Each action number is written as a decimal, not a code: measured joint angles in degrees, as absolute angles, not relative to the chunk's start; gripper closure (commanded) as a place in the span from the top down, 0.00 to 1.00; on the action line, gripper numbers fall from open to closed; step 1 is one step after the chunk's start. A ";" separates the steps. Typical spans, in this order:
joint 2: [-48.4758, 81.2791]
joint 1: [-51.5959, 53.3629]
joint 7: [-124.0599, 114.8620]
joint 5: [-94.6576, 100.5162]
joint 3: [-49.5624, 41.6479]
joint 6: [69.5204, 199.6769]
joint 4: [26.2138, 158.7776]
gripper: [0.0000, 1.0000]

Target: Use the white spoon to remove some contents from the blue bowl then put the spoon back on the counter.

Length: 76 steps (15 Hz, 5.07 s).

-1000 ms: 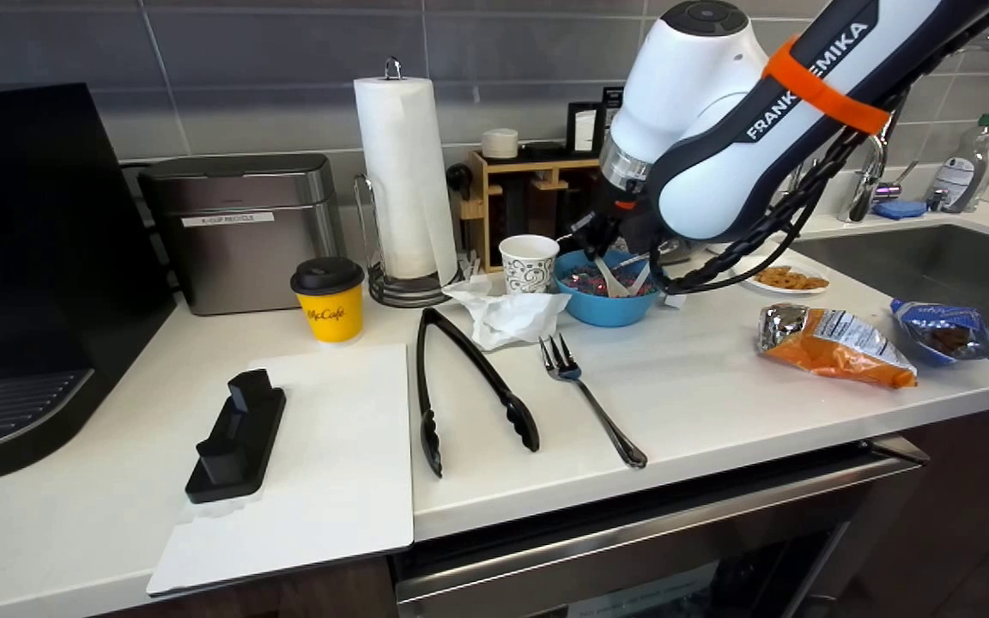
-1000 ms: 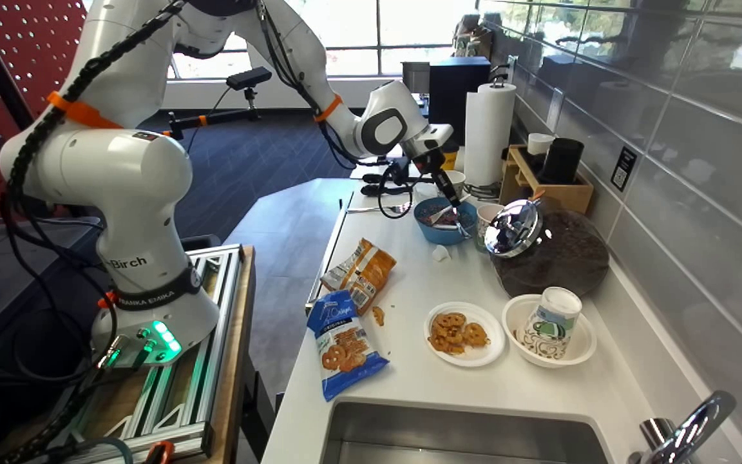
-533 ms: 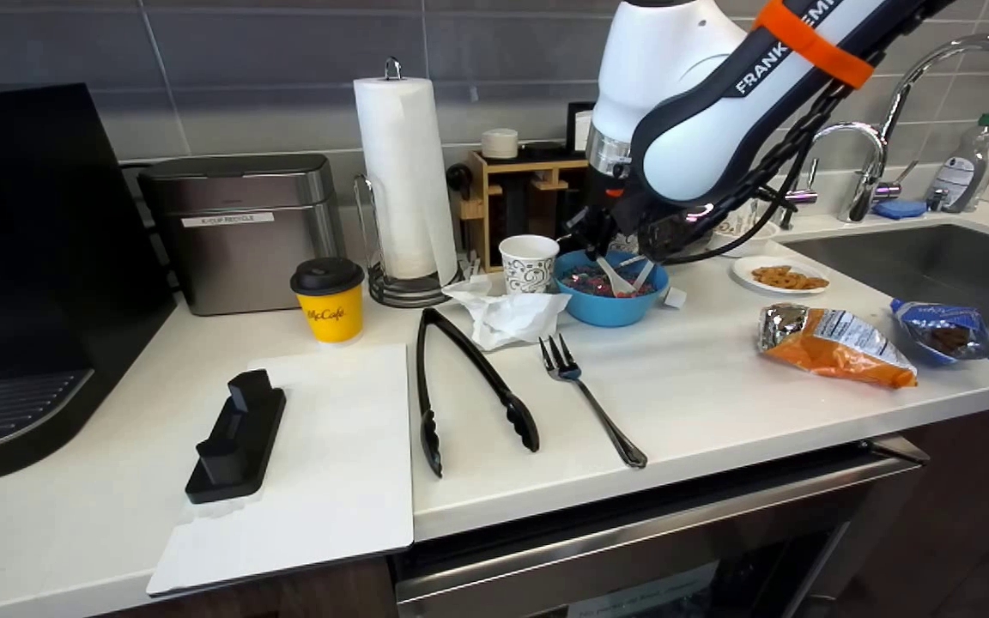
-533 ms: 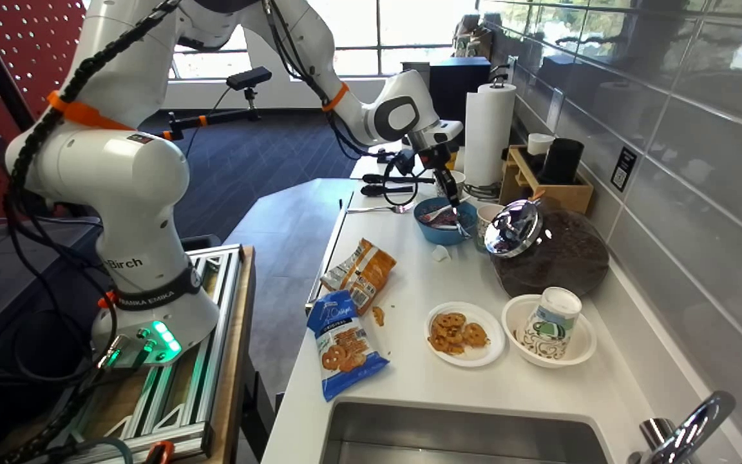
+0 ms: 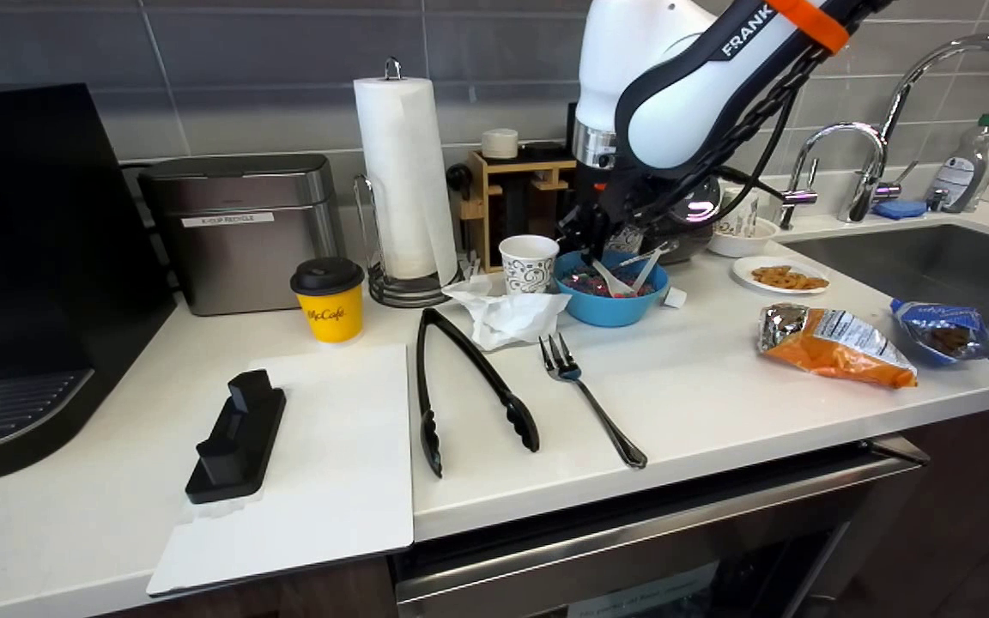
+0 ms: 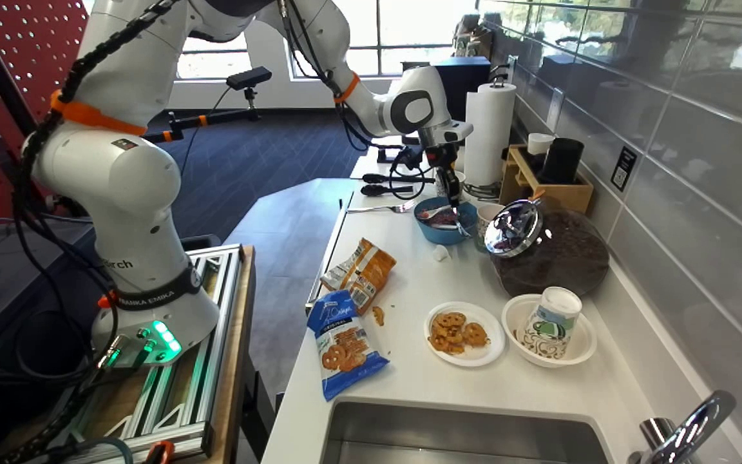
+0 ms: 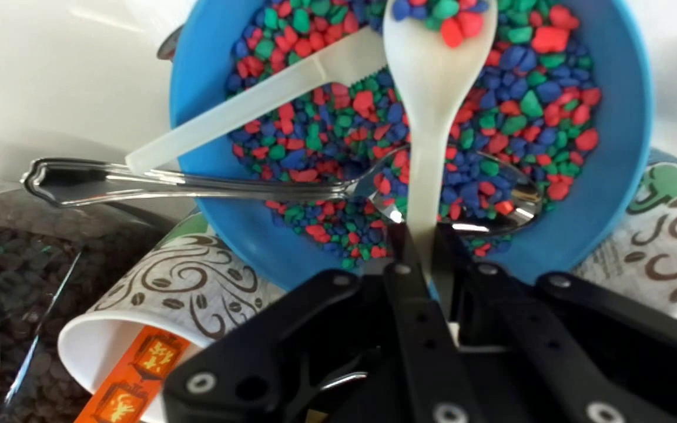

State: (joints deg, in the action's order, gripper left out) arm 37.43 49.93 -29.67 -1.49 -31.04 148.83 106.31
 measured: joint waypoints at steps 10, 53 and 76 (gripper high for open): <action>34.05 34.58 -31.59 5.24 -16.17 138.49 99.68 0.03; 22.06 18.71 5.88 22.30 9.74 147.49 127.00 0.03; 28.07 15.97 15.00 19.63 12.79 154.03 124.45 0.97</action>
